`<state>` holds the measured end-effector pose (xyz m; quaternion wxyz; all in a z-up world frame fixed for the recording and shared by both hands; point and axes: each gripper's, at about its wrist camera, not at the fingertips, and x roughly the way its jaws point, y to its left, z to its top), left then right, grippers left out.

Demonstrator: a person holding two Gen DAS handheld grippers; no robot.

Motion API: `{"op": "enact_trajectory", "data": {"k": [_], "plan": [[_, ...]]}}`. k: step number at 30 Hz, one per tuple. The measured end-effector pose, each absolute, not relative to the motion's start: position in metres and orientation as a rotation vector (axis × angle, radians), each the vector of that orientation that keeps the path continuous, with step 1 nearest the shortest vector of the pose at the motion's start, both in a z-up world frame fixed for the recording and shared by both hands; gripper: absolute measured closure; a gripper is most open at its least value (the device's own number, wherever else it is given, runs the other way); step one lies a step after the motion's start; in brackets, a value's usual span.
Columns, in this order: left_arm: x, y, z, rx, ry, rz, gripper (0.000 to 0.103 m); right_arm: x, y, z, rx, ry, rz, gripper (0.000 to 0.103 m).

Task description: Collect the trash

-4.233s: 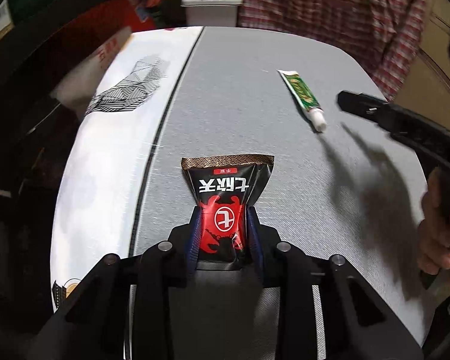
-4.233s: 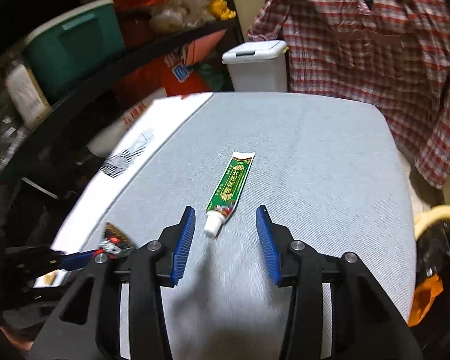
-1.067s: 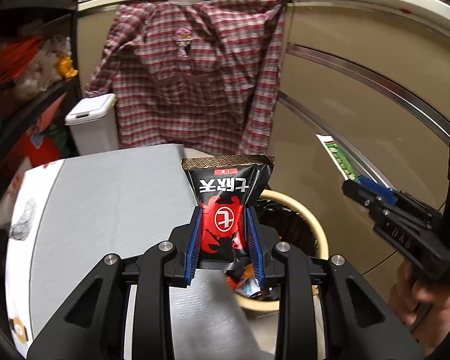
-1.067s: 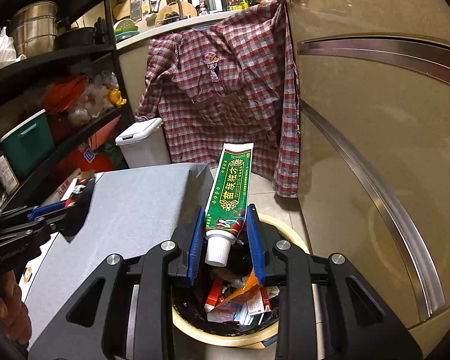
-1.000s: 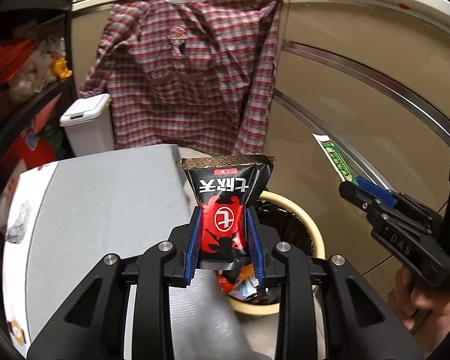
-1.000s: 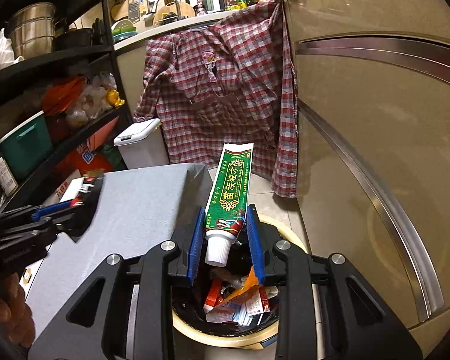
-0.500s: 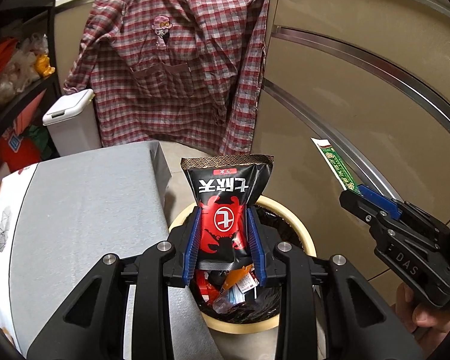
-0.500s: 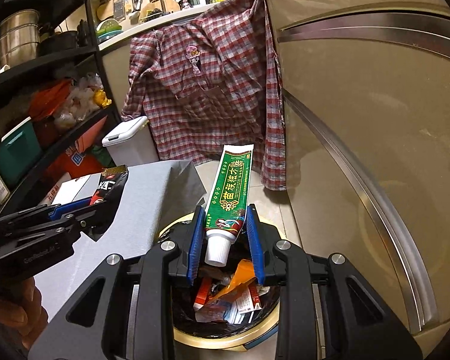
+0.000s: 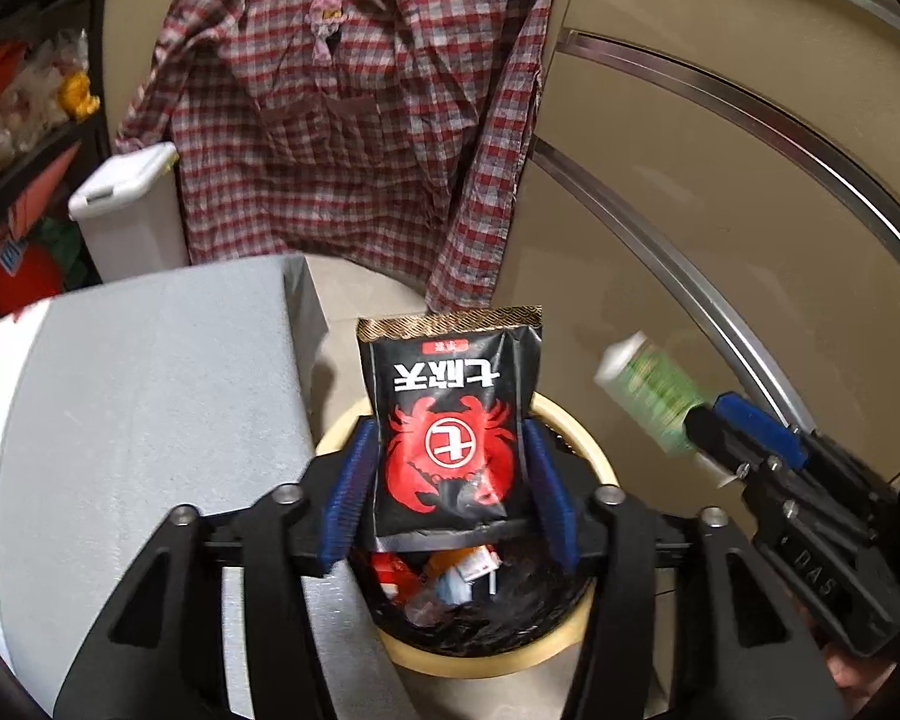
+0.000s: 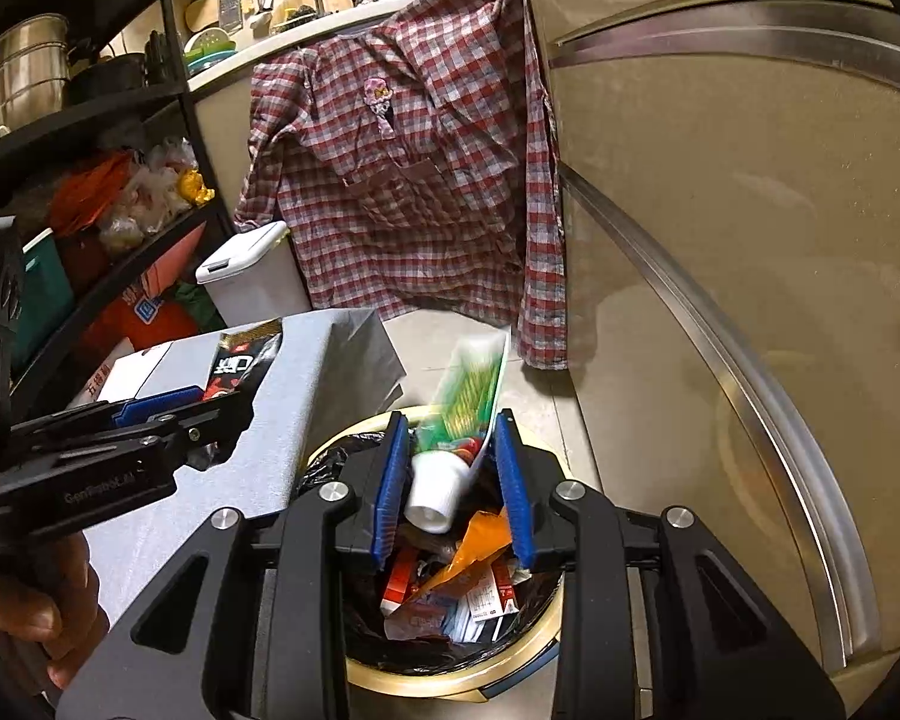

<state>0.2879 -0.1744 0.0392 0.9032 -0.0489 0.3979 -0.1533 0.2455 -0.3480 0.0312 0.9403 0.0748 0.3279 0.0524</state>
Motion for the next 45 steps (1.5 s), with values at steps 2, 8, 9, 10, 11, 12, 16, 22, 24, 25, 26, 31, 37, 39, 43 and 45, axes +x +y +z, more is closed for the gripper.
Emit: {"op": "enact_trajectory", "data": {"k": [2,8,9,10,11,12,16,22,24,25,26,31,37,39,43,45], "plan": [[0.290,-0.172,0.039,-0.109,0.824,-0.306,0.050,0.247,-0.348,0.029,0.161,0.678,0.109,0.064],[0.291,-0.171,0.035,-0.103,0.831,-0.335,0.041,0.248,-0.348,0.027,0.172,0.678,0.109,0.061],[0.291,-0.171,0.034,-0.100,0.831,-0.330,0.039,0.248,-0.349,0.027,0.175,0.676,0.106,0.061],[0.293,-0.170,0.033,-0.105,0.833,-0.329,0.039,0.248,-0.349,0.027,0.179,0.675,0.104,0.061],[0.294,-0.169,0.033,-0.116,0.837,-0.329,0.039,0.248,-0.350,0.028,0.181,0.674,0.103,0.061],[0.295,-0.167,0.031,-0.137,0.842,-0.336,0.038,0.248,-0.350,0.028,0.182,0.674,0.103,0.061],[0.299,-0.166,0.030,-0.165,0.859,-0.353,0.034,0.248,-0.351,0.028,0.178,0.675,0.103,0.061],[0.298,-0.164,0.034,-0.162,0.850,-0.349,0.034,0.248,-0.352,0.027,0.177,0.675,0.105,0.061],[0.296,-0.163,0.036,-0.157,0.845,-0.346,0.034,0.248,-0.352,0.027,0.174,0.676,0.104,0.061],[0.293,-0.162,0.038,-0.153,0.837,-0.349,0.034,0.247,-0.352,0.027,0.172,0.675,0.103,0.061],[0.291,-0.161,0.039,-0.149,0.830,-0.347,0.034,0.246,-0.351,0.026,0.171,0.675,0.102,0.061],[0.271,-0.148,0.051,-0.121,0.776,-0.323,0.035,0.236,-0.348,0.030,0.172,0.661,0.087,0.061],[0.231,-0.120,0.072,-0.103,0.695,-0.295,0.036,0.204,-0.329,0.049,0.086,0.616,0.076,0.061],[0.211,-0.110,0.076,-0.091,0.677,-0.278,0.036,0.190,-0.327,0.055,0.082,0.600,0.067,0.055],[0.178,-0.093,0.080,-0.091,0.653,-0.258,0.035,0.154,-0.325,0.059,0.112,0.580,0.053,0.039],[0.163,-0.086,0.082,-0.090,0.641,-0.246,0.033,0.138,-0.323,0.058,0.115,0.573,0.044,0.028]]}}
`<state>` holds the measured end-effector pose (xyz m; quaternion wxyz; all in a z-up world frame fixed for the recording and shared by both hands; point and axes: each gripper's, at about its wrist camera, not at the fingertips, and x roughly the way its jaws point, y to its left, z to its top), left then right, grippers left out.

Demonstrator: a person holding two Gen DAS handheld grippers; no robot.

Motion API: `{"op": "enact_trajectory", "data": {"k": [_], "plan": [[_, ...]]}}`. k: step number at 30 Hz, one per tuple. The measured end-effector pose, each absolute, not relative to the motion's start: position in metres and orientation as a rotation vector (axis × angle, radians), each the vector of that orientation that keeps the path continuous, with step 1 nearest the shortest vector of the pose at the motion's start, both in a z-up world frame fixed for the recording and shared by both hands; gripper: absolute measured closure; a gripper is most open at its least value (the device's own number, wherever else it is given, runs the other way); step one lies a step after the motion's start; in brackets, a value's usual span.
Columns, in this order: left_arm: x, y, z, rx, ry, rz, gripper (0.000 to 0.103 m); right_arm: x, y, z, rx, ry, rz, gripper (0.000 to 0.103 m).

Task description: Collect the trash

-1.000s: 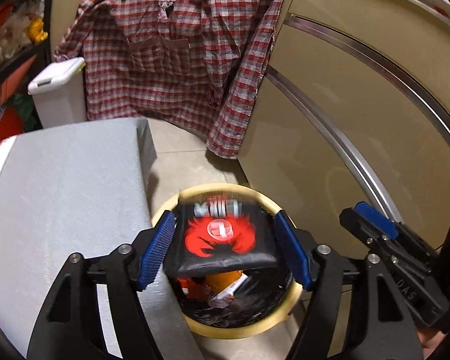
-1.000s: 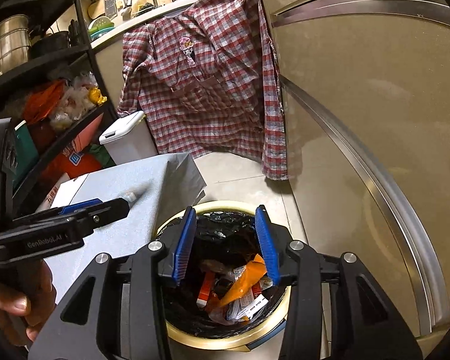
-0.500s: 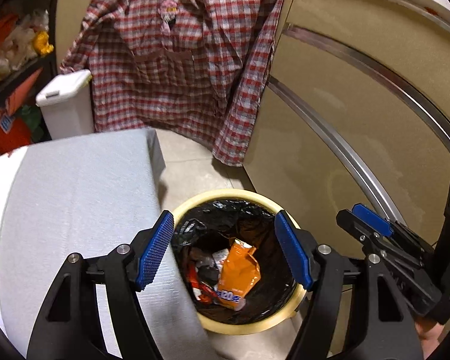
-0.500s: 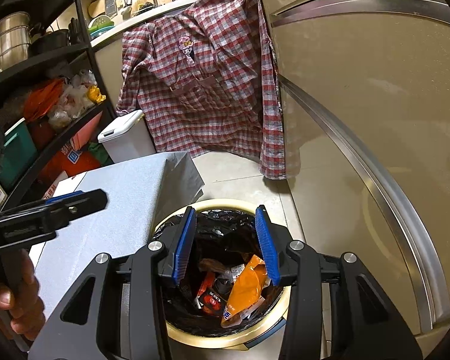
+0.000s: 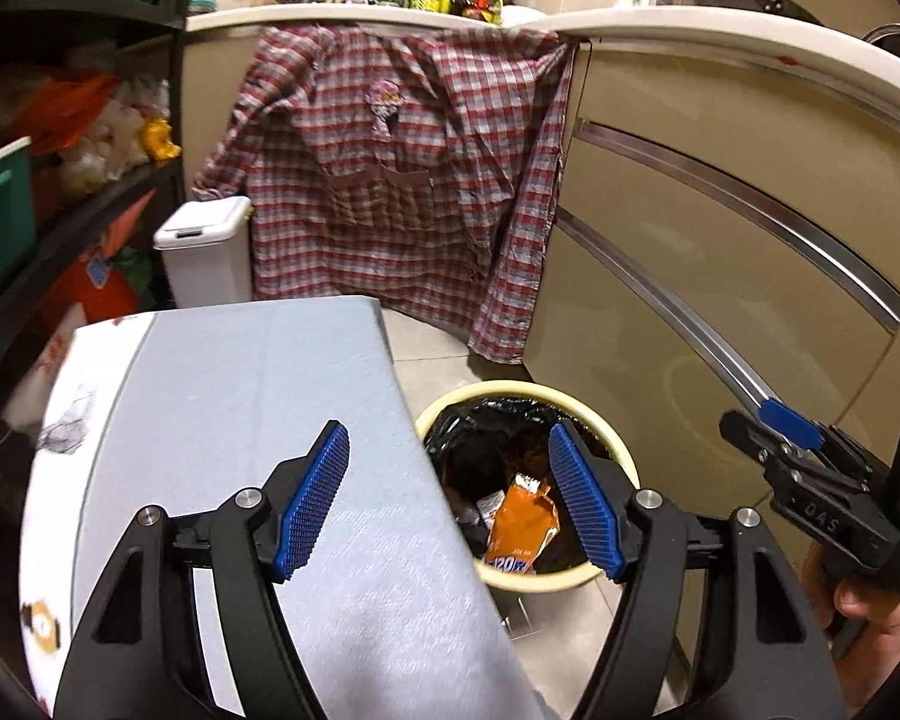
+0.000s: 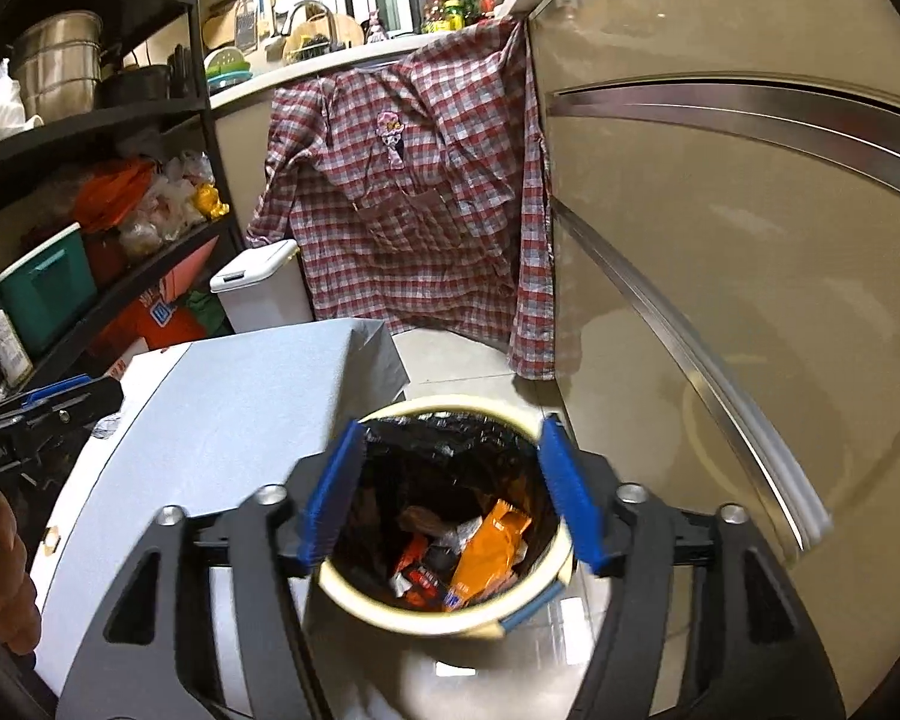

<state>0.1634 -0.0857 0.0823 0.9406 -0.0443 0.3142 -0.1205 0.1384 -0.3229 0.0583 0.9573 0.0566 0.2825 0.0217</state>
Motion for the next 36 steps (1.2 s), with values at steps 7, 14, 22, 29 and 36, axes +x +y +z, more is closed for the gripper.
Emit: {"op": "enact_trajectory", "data": {"k": [7,14,22,29,36], "plan": [[0.105,-0.076,0.083,-0.078,0.593,-0.207,0.016,0.077,-0.305,0.056,0.062,0.549,0.000,0.011],[0.068,-0.072,0.063,-0.089,0.592,-0.133,0.008,0.033,-0.298,0.051,0.029,0.535,-0.050,0.005],[0.056,-0.072,0.039,-0.078,0.649,-0.118,0.008,0.018,-0.291,0.040,0.015,0.563,-0.047,0.005],[0.058,-0.073,0.035,-0.079,0.658,-0.116,0.008,0.024,-0.292,0.036,0.010,0.586,-0.058,0.005],[0.057,-0.076,0.032,-0.050,0.646,-0.132,0.008,0.031,-0.297,0.033,0.044,0.585,-0.055,0.005]]}}
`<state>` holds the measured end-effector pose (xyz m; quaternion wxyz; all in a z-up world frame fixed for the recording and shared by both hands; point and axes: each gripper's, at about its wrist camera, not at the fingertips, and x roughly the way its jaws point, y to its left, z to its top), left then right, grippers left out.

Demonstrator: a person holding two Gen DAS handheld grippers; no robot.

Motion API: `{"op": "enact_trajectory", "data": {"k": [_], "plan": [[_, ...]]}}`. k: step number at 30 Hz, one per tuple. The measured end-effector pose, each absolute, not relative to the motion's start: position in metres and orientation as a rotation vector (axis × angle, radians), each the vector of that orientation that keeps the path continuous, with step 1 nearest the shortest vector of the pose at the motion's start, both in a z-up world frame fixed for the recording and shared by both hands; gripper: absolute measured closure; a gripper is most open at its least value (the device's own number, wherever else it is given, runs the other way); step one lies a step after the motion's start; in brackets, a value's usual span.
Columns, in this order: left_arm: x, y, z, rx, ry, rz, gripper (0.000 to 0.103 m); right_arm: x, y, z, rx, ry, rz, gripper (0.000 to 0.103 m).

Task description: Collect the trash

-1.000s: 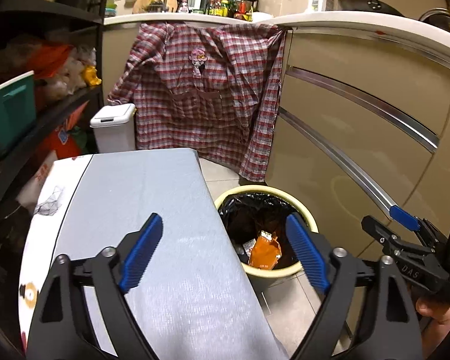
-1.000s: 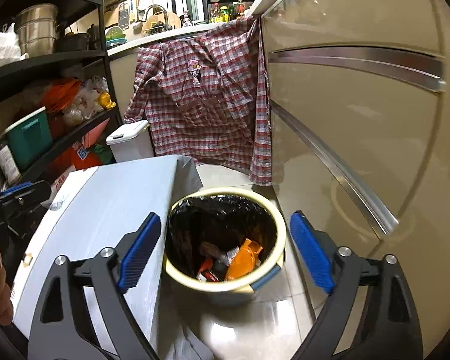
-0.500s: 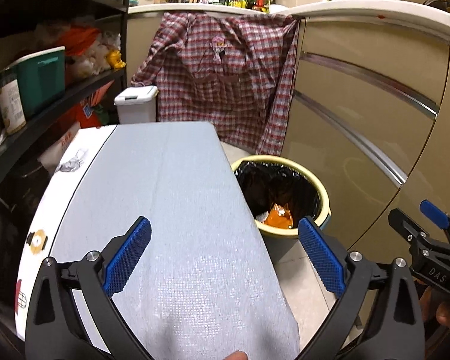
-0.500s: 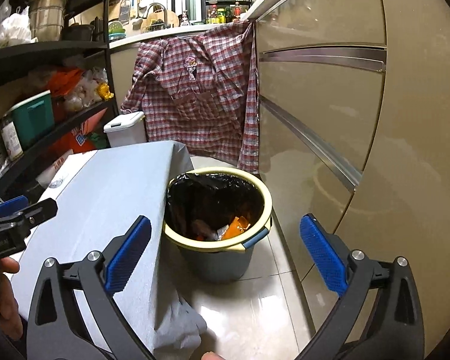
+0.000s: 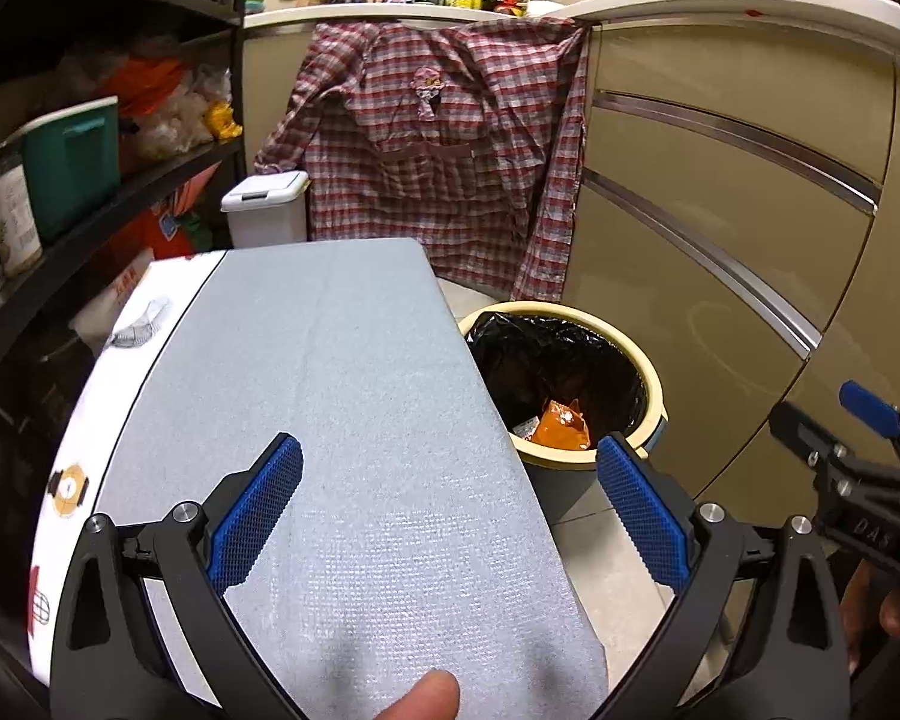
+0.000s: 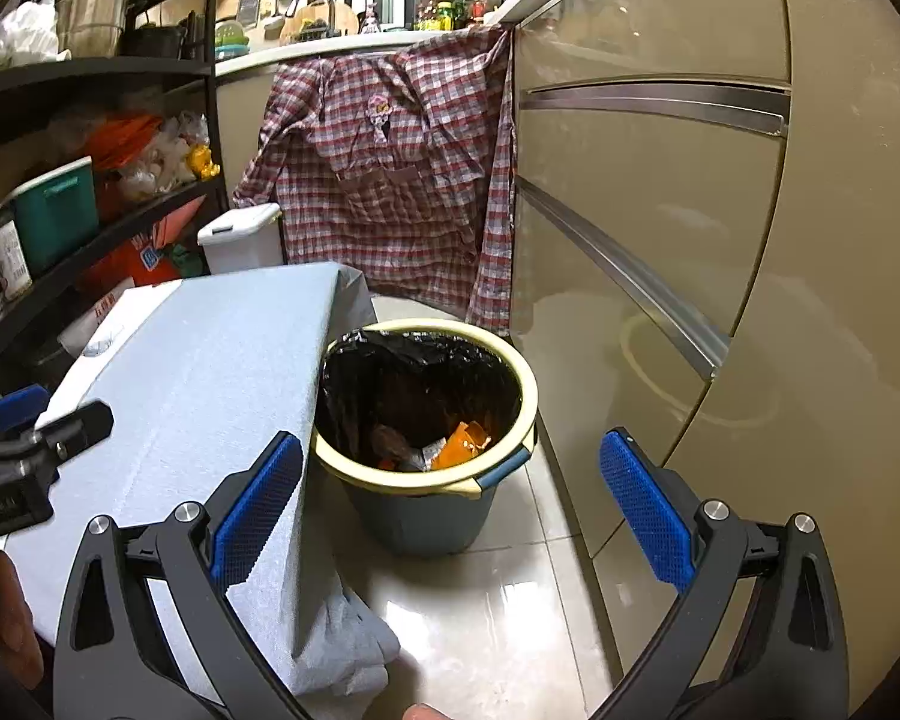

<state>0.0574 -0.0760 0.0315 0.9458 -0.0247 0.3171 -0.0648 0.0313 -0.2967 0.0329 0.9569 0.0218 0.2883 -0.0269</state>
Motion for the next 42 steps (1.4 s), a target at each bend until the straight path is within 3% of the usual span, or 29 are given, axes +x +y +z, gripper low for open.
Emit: {"op": "enact_trajectory", "data": {"k": [42], "plan": [[0.055,-0.078,0.026,-0.051,0.655,-0.144,0.008,0.030,-0.286,0.034,0.013,0.581,-0.061,0.005]]}}
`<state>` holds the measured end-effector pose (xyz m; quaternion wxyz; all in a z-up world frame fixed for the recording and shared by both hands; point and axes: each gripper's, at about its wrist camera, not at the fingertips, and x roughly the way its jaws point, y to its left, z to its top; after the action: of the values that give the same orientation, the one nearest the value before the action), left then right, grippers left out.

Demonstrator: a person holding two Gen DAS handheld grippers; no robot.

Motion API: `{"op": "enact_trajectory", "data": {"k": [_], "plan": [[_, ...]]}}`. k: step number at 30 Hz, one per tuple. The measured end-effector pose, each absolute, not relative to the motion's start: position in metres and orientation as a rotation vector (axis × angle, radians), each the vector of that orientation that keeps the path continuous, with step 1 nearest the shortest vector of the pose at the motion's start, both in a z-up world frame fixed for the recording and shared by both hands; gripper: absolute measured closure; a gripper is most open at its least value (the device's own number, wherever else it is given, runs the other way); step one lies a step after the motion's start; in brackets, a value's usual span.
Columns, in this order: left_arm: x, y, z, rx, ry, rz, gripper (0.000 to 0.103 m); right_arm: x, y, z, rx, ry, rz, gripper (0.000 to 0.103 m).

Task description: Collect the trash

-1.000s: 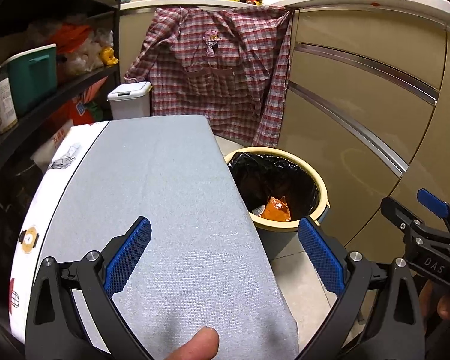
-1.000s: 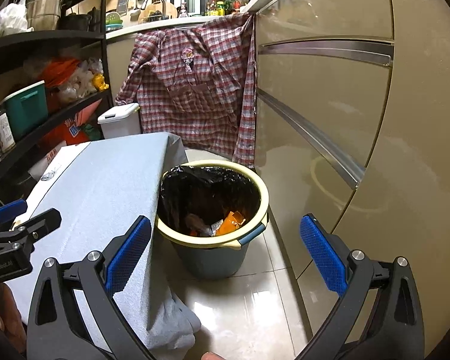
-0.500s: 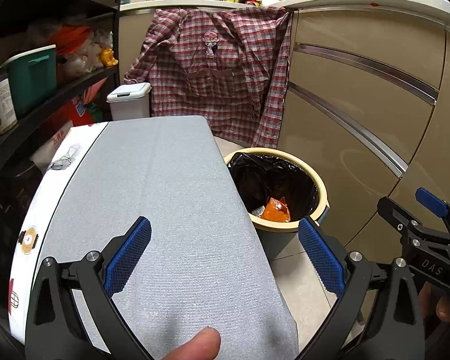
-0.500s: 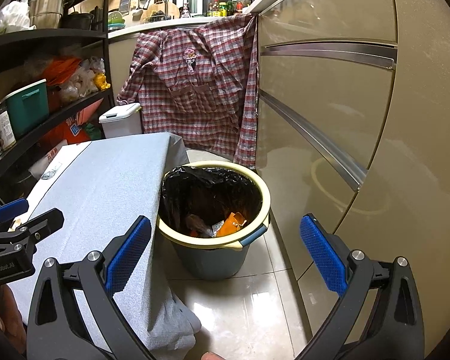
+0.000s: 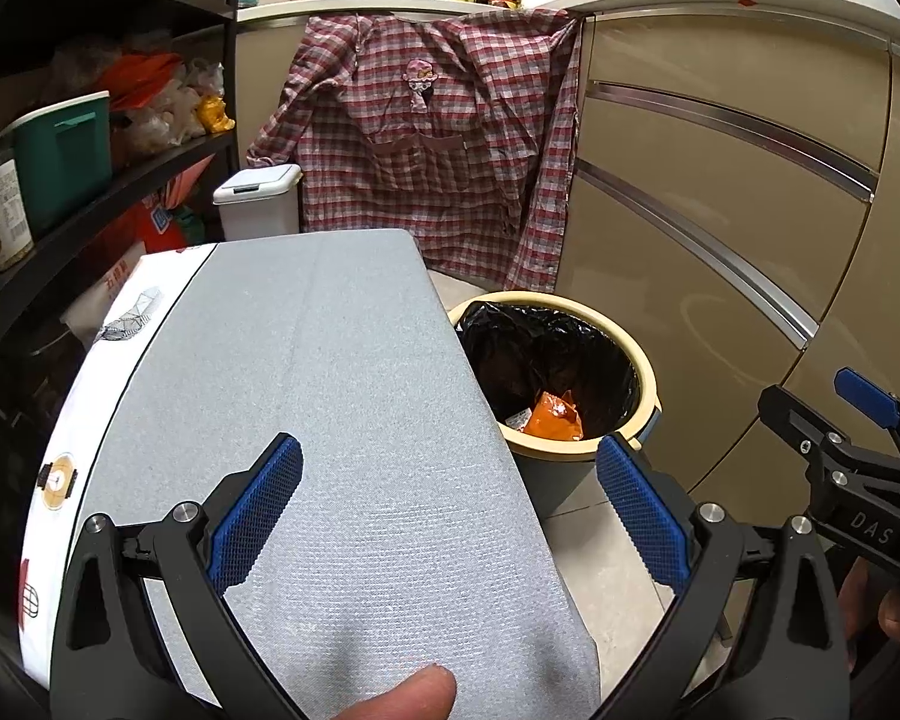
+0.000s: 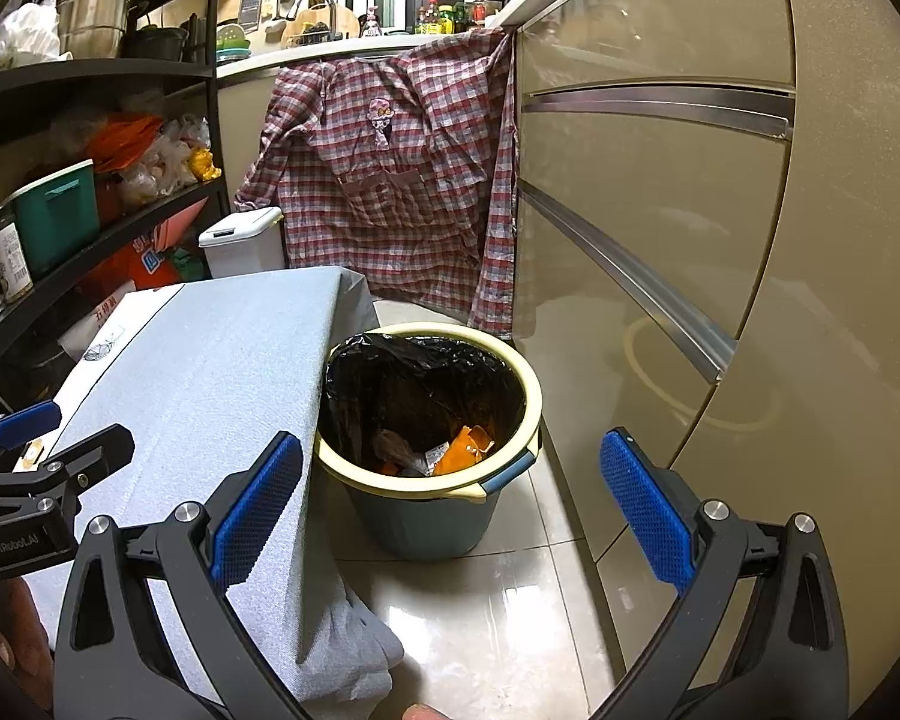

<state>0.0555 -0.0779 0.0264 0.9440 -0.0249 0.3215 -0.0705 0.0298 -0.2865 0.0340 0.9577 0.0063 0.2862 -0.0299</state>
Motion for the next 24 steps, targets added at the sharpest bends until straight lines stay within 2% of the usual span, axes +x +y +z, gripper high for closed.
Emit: {"op": "enact_trajectory", "data": {"k": [24], "plan": [[0.0535,-0.0759,0.0259,-0.033,0.647,-0.144,0.008,0.0297,-0.2865,0.0334,0.014,0.580,-0.062,0.005]]}}
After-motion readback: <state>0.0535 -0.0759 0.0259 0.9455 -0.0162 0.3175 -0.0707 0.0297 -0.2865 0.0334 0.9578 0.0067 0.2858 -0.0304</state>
